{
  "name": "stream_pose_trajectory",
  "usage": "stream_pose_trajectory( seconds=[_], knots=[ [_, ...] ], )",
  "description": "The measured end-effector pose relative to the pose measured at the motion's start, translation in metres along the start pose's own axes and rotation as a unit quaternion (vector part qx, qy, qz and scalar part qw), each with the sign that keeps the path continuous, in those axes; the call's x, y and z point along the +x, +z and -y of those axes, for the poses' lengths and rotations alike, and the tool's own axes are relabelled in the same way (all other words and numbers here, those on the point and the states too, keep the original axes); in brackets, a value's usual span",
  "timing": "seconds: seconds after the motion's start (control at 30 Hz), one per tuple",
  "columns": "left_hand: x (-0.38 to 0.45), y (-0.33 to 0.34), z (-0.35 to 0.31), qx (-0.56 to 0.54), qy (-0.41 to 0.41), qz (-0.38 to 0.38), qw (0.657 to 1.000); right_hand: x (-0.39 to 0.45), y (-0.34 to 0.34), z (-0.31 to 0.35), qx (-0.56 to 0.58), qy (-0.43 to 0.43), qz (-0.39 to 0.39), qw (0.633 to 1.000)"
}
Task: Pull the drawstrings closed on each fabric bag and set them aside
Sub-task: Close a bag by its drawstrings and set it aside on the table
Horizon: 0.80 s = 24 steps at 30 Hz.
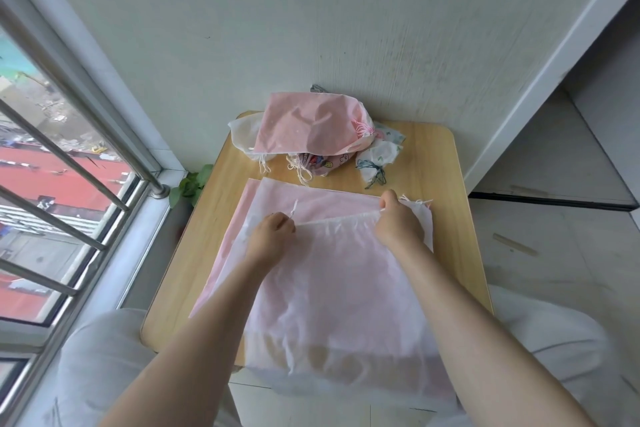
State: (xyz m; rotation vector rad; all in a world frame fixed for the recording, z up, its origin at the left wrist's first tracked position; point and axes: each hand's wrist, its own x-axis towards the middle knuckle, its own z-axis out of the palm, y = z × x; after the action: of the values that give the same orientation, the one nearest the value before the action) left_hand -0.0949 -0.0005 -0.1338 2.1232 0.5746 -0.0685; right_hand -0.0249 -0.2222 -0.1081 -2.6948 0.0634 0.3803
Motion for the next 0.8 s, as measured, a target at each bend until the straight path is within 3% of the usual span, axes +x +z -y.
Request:
stream_pose_trajectory(
  seconds=[0.33, 0.57, 0.63, 0.73, 0.8],
  knots=[
    [-0.002, -0.008, -0.003, -0.114, -0.042, 0.016, 0.992, -0.002, 0.007, -0.007, -0.003, 0.056, 0.052, 0.997],
    [0.003, -0.009, 0.002, -0.163, -0.048, 0.006, 0.985, -0.005, -0.004, -0.003, 0.1, -0.004, -0.057, 0.993],
    [0.003, -0.008, 0.002, -0.17, -0.05, -0.002, 0.984, -0.005, -0.003, -0.001, 0.221, 0.006, -0.081, 0.972],
    [0.006, -0.005, 0.0, -0.176, -0.067, -0.026, 0.982, -0.012, -0.009, 0.003, 0.458, 0.064, -0.085, 0.882],
    [0.008, -0.004, -0.003, -0.115, -0.08, -0.05, 0.989, -0.012, -0.009, 0.003, 0.52, 0.098, -0.07, 0.846]
  ],
)
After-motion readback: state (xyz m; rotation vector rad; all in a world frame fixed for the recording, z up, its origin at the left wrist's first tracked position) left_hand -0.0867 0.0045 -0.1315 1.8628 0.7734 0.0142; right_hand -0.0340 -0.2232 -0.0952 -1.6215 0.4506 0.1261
